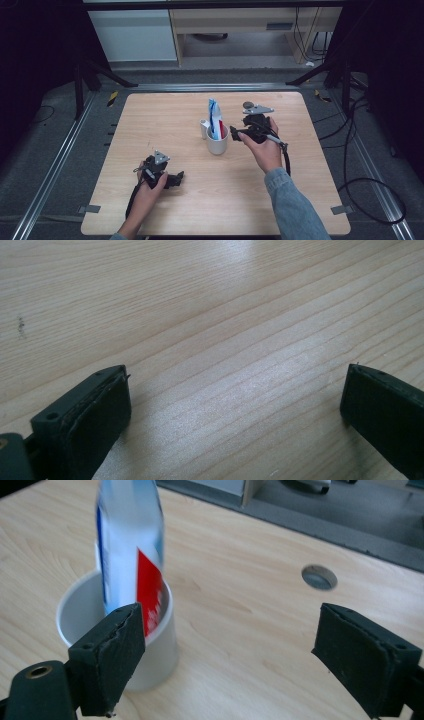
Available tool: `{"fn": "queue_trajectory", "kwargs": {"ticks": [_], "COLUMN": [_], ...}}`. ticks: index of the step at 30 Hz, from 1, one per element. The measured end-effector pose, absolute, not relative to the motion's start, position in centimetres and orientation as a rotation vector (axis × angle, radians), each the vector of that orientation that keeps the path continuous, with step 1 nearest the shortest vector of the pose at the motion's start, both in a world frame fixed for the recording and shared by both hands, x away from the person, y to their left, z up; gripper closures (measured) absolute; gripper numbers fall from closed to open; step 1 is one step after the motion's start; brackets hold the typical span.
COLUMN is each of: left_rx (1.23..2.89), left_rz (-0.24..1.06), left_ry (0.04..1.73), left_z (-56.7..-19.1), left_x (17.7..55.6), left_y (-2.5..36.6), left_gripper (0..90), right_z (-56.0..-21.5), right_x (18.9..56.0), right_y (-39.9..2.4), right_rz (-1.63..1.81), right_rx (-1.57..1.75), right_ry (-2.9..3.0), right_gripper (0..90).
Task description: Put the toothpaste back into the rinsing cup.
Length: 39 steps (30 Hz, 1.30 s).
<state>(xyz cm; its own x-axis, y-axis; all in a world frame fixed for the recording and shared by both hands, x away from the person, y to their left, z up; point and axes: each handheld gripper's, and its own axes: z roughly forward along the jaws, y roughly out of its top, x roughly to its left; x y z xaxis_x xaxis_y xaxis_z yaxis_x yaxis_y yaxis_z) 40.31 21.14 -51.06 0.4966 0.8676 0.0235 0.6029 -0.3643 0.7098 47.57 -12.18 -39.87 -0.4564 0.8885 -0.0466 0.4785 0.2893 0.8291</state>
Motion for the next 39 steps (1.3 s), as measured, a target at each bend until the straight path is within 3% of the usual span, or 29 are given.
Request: {"fn": "queue_trajectory", "kwargs": {"ticks": [20, 29, 39], "left_rx": [2.095, 2.097, 2.098], "left_rz": [0.531, 0.529, 0.527], "left_ry": [1.199, 1.201, 1.199], "left_z": [-51.1, -51.1, -51.1], "left_x": [40.3, 40.3, 40.3], "left_y": [21.0, 21.0, 20.9], "left_gripper": [0.0, 0.0, 0.0], "right_z": [-46.6, -48.6, -50.5], "right_x": [43.7, 43.8, 44.5], "right_y": [-19.4, -22.3, -22.6], "right_rz": [0.912, 0.895, 0.869], "right_rx": [1.359, 1.465, 1.534], "right_ry": [2.091, 2.025, 1.988], "right_gripper": [10.2, 10.3, 11.0]}}
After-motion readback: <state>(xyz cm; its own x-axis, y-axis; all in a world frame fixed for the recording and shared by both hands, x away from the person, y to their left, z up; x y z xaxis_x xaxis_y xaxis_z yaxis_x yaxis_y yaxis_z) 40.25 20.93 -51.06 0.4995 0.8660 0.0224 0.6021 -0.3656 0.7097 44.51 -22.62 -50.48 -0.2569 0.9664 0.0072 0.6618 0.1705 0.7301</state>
